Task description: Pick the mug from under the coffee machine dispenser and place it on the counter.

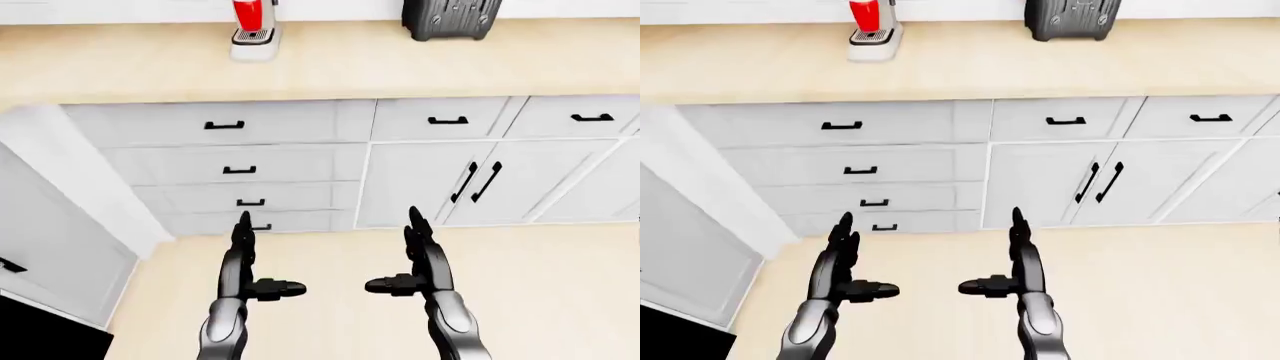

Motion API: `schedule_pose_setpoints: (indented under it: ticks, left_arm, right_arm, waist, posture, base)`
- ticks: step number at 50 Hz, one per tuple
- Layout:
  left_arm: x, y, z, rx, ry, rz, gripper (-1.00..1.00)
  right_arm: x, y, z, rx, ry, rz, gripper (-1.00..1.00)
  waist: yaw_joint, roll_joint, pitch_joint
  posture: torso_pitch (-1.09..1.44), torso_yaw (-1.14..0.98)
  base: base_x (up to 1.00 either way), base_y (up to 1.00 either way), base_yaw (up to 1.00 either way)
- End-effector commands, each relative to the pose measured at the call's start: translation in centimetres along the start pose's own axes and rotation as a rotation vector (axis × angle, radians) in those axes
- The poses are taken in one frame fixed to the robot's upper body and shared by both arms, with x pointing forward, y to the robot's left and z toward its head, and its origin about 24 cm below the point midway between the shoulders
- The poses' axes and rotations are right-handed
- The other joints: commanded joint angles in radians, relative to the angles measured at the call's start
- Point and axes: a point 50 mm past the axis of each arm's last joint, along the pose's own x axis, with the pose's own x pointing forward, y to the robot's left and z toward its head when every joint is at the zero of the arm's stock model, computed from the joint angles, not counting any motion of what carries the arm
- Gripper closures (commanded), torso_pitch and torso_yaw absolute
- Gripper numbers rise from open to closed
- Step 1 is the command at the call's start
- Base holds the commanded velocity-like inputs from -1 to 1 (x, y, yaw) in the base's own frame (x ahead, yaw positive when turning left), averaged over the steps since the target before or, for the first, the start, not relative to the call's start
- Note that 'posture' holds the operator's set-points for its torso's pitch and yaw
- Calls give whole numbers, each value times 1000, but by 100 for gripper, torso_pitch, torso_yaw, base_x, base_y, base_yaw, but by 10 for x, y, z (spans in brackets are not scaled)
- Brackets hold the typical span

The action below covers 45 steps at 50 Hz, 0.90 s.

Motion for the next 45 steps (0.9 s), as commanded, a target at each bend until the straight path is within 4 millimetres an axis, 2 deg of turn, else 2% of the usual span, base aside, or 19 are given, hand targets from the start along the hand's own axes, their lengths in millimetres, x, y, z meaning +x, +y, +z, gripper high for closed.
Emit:
schedule_pose_setpoints:
  ticks: [1, 3, 4, 5, 7, 8, 12, 20, 26, 27, 32, 35, 45]
  left_arm:
    - [5, 1, 38, 31, -183, -10, -100]
    - [6, 2, 39, 29, -178, -4, -100]
    - [7, 1, 39, 49, -188, -4, -100]
    - [6, 0, 38, 49, -188, -9, -100]
    - [8, 2, 39, 62, -187, -1, -100]
    - [8, 3, 41, 43, -182, -2, -100]
    - [11, 5, 53, 44, -187, -2, -100]
    - [17, 20, 108, 50, -291, 8, -100]
    - [20, 32, 139, 63, -353, 38, -100]
    - [20, 35, 146, 62, -368, 54, -100]
    - [18, 41, 176, 69, -421, 77, -100]
    - [17, 44, 186, 71, -442, 96, -100]
    - [7, 55, 223, 74, -512, 133, -100]
  right_arm:
    - [2, 5, 30, -61, -188, 32, -100]
    - [2, 6, 29, -74, -193, 39, -100]
    - [2, 6, 30, -79, -196, 36, -100]
    - [3, 7, 33, -87, -204, 41, -100]
    - [4, 6, 38, -85, -207, 39, -100]
    - [5, 5, 38, -85, -204, 36, -100]
    - [10, 2, 53, -102, -231, 31, -100]
    - [27, -28, 100, -87, -300, -54, -100]
    - [27, -37, 134, -115, -367, -63, -100]
    - [27, -40, 145, -123, -391, -68, -100]
    - [25, -47, 176, -137, -440, -75, -100]
    - [23, -51, 192, -144, -469, -85, -100]
    - [19, -60, 227, -163, -550, -99, -100]
  waist:
    - [-2, -8, -1]
    - [5, 0, -61]
    - [5, -1, -51]
    - [5, -6, -16]
    - [6, -7, -69]
    - [6, -6, -74]
    - [7, -3, -78]
    - [9, -4, -91]
    - [8, -4, -96]
    - [8, -4, -96]
    - [8, -3, -88]
    - [7, -5, -83]
    - [6, -4, -72]
  posture:
    - [0, 0]
    - [0, 0]
    - [0, 0]
    - [0, 0]
    - [0, 0]
    - [0, 0]
    - [0, 0]
    - [0, 0]
    - [0, 0]
    - [0, 0]
    - [0, 0]
    - [0, 0]
    - [0, 0]
  base:
    - [0, 0, 0]
    - [0, 0, 0]
    - [0, 0, 0]
    - [0, 0, 0]
    - [0, 0, 0]
    - [0, 0, 0]
    - [0, 0, 0]
    - [0, 0, 0]
    - [0, 0, 0]
    - [0, 0, 0]
    - [0, 0, 0]
    - [0, 0, 0]
    - [0, 0, 0]
